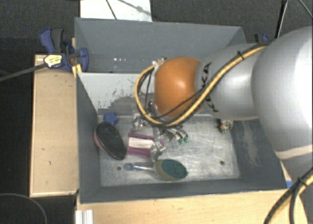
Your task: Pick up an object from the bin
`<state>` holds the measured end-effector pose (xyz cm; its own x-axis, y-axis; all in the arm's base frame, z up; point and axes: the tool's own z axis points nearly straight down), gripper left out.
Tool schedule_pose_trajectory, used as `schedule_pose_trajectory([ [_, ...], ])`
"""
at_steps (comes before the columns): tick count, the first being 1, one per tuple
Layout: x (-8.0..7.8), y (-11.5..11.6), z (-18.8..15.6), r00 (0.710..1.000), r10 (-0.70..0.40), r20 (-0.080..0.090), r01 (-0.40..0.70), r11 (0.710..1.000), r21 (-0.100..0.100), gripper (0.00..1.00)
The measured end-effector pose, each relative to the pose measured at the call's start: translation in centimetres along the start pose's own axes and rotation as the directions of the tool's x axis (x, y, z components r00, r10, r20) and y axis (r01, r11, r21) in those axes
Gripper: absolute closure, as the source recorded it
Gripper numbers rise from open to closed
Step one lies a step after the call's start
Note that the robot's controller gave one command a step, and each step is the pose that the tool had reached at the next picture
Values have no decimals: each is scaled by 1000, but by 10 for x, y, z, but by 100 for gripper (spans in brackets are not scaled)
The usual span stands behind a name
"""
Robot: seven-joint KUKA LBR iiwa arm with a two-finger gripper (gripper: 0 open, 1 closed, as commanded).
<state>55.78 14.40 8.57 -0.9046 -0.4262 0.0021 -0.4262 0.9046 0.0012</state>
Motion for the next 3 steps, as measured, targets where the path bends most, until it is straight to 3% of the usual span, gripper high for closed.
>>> schedule_pose_trajectory([
  [1, -1, -1, -2, 1000, 5, 3, -5, 1000, 1, 100],
  [2, -6, 6, -95, 1000, 15, 12, -15, 1000, 2, 100],
  [3, -3, -1, -160, 997, 73, 11, -73, 997, 2, 100],
])
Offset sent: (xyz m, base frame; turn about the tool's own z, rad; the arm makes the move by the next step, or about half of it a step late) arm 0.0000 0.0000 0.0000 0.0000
